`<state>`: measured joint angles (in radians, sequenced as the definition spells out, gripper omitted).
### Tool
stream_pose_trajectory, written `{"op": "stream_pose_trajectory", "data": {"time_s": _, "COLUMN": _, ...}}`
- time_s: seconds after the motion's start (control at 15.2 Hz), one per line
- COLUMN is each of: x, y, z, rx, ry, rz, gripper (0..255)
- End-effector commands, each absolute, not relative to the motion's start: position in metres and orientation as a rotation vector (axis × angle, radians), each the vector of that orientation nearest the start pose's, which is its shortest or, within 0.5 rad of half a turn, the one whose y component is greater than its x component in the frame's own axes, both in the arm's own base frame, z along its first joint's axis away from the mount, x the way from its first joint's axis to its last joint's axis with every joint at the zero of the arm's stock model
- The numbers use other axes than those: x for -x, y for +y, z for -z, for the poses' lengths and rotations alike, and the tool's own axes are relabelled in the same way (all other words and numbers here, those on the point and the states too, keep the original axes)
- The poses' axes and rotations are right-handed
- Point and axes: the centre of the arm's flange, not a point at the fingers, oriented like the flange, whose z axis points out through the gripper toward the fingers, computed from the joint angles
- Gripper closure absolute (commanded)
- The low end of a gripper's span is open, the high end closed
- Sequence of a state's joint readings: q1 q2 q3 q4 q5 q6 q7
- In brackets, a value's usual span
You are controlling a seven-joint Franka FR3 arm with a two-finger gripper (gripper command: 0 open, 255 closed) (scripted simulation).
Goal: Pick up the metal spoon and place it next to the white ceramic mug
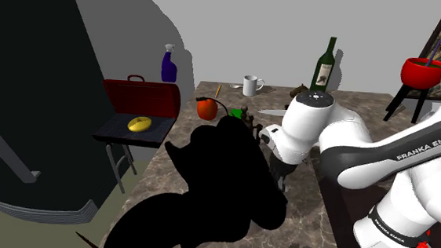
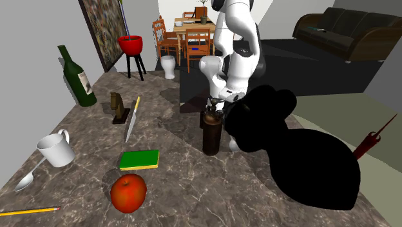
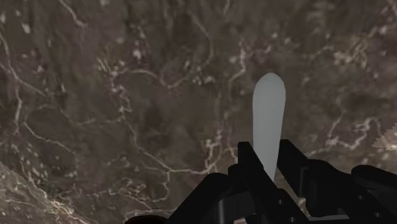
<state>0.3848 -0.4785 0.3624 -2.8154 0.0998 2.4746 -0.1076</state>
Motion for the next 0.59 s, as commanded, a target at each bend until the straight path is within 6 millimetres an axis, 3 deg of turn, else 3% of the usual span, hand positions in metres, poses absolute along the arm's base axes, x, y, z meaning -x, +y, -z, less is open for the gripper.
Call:
{"op": "stream_pose_trajectory", "data": {"time_s": 0.0, "x": -0.275, "y": 0.237, "z": -0.351, "rx": 2.97, "ry": -1.171, "rz": 0.224, "gripper": 255}}
{"op": "stream_pose_trajectory", "data": {"time_s": 0.53, "x": -0.275, "y": 0.237, "z": -0.393, "rx": 2.97, "ry": -1.171, "rz": 0.224, "gripper": 255}}
